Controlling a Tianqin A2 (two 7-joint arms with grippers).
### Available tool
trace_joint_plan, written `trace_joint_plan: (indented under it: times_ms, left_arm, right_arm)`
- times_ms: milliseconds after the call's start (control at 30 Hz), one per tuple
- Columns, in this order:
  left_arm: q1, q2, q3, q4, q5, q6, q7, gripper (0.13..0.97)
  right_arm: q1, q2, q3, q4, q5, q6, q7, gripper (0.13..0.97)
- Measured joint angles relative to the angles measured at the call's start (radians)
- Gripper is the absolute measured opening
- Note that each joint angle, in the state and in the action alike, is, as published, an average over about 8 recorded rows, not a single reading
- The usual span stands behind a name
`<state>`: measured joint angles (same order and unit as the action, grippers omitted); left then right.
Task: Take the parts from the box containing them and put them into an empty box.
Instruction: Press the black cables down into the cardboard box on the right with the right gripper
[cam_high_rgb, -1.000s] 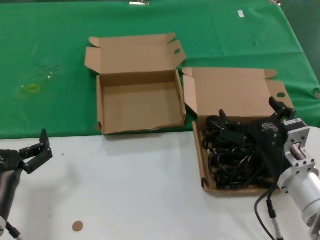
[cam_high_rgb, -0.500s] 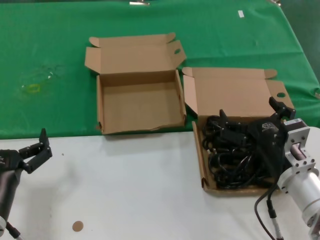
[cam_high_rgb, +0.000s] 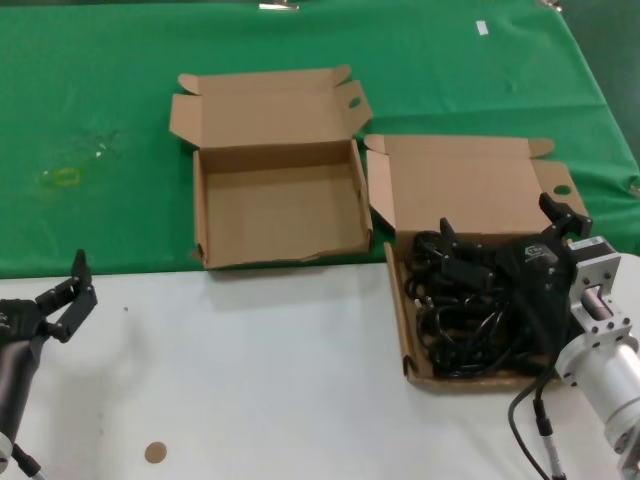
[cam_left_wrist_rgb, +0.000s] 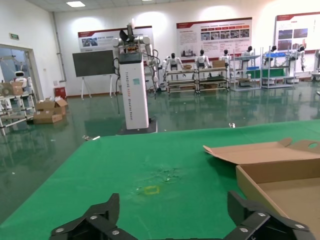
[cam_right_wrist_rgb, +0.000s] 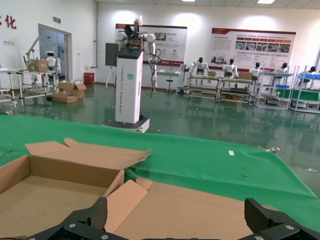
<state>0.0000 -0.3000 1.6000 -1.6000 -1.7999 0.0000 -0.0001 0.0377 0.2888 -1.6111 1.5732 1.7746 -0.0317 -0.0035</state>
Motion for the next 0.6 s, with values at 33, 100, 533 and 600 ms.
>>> trace_joint_plan:
  times_ms: [33,100,533,600]
  left_arm:
    - [0.000,0.000,0.000,0.000,0.000,0.000,0.000,0.814]
    - [0.000,0.000,0.000,0.000,0.000,0.000,0.000,0.778]
    - [0.000,0.000,0.000,0.000,0.000,0.000,0.000,0.502]
    - [0.000,0.000,0.000,0.000,0.000,0.000,0.000,0.453]
  right_arm:
    - [0.000,0.000,0.000,0.001,0.000,0.000,0.000,0.966]
    - [-0.002,0.003,-0.002,0.002,0.001,0.001,0.000,0.966]
    - [-0.003,0.160,-0.129,0.042,0.052,0.045,0.037,0.966]
    - [0.003,0.209,-0.162,0.050,0.063,0.046,0.043,0.966]
